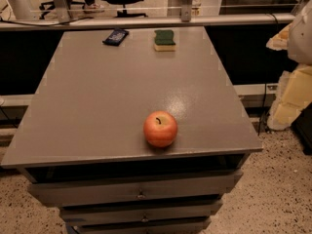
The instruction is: Move rxbar blueberry near apple
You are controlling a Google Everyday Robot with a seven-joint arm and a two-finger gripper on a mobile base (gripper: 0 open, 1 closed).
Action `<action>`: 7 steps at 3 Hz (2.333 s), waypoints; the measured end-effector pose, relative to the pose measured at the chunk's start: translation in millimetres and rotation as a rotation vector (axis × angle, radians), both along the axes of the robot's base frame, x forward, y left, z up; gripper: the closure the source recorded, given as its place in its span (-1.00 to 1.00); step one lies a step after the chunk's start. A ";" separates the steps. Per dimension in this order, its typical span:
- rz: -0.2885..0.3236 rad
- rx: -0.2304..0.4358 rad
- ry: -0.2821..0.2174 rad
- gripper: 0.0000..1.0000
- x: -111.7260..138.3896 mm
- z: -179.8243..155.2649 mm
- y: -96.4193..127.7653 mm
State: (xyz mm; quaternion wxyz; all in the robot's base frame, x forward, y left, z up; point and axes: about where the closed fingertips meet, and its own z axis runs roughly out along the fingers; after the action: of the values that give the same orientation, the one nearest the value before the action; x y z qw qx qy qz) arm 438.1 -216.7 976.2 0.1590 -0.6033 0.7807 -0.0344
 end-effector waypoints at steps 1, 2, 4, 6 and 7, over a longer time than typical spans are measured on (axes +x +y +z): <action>0.000 0.000 0.000 -1.00 0.1 0.0 0.1; 0.027 0.103 -0.073 -1.00 44.8 6.3 37.6; 0.102 0.452 -0.296 -1.00 181.6 38.8 164.6; 0.098 0.467 -0.322 -1.00 189.1 43.0 167.7; 0.090 0.477 -0.341 -1.00 191.8 44.5 170.1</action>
Offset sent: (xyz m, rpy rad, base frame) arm 0.1953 0.1622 0.0416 0.4664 -0.3172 0.1189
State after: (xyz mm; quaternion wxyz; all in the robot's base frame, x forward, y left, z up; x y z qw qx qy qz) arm 630.0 -46.6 1020.7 0.4265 -0.5685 0.7013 0.0561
